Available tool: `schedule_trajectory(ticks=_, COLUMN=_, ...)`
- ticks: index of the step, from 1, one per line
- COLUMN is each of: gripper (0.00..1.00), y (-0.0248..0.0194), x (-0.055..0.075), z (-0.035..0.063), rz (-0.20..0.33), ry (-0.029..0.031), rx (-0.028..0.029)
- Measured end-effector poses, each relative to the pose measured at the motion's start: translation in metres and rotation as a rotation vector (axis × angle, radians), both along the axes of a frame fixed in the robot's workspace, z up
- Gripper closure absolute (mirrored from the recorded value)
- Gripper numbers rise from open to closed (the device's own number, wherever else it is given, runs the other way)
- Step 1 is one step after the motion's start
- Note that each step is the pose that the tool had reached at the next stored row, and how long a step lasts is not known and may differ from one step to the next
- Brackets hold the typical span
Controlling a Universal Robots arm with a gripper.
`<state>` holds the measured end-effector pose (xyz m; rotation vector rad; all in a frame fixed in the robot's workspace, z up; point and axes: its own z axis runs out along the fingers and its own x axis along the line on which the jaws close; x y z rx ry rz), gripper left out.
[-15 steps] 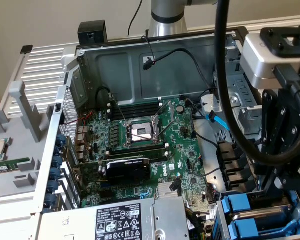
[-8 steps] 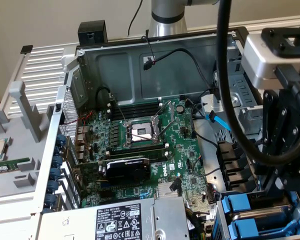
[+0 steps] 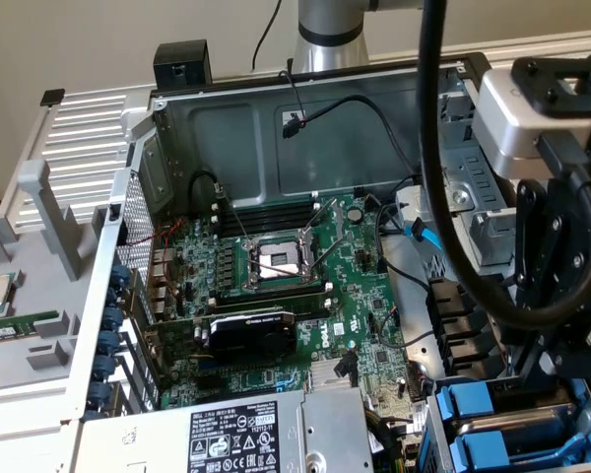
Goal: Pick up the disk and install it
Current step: 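Insert the first disk wire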
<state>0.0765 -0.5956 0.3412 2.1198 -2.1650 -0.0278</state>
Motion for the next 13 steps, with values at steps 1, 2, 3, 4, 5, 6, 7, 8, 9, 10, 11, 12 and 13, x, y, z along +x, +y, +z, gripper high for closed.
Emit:
schedule_trajectory(ticks=1, gripper=0.83, y=0.0, x=0.0, z=-0.0001, rz=-0.001, ry=0.0, rx=0.0001)
schedule_trajectory(ticks=2, gripper=0.83, y=0.0, x=0.0, z=-0.0002, rz=-0.002, ry=0.0, rx=0.0001)
schedule_trajectory(ticks=3, gripper=0.83, y=0.0, x=-0.0001, z=-0.0002, rz=-0.003, ry=0.0, rx=0.0002)
schedule_trajectory(ticks=4, gripper=0.83, y=0.0003, x=-0.0001, z=-0.0004, rz=-0.004, ry=0.0, rx=0.0004)
schedule_trajectory(ticks=5, gripper=0.83, y=0.0012, x=-0.0001, z=-0.0005, rz=-0.004, ry=0.0, rx=-0.0004)
schedule_trajectory(ticks=6, gripper=0.83, y=0.0018, x=-0.0001, z=-0.0004, rz=-0.004, ry=0.0, rx=-0.0024)
schedule_trajectory(ticks=7, gripper=0.83, y=0.0024, x=-0.0001, z=-0.0003, rz=-0.004, ry=0.0, rx=-0.0044)
schedule_trajectory(ticks=8, gripper=0.83, y=0.0031, x=-0.0001, z=-0.0003, rz=-0.004, ry=0.0, rx=-0.0063)
schedule_trajectory(ticks=9, gripper=0.83, y=0.0039, x=-0.0001, z=-0.0003, rz=-0.004, ry=0.0, rx=-0.0081)
schedule_trajectory(ticks=10, gripper=0.83, y=0.0051, x=-0.0001, z=-0.0003, rz=-0.004, ry=0.0, rx=-0.0116)
schedule_trajectory(ticks=11, gripper=0.83, y=0.0063, x=-0.0001, z=-0.0002, rz=-0.004, ry=-0.0001, rx=-0.0162)
schedule_trajectory(ticks=12, gripper=0.83, y=0.007, x=-0.0001, z=-0.0002, rz=-0.004, ry=-0.0002, rx=-0.0208)
schedule_trajectory(ticks=13, gripper=0.83, y=0.0073, x=-0.0001, z=-0.0003, rz=-0.004, ry=-0.0004, rx=-0.0259)
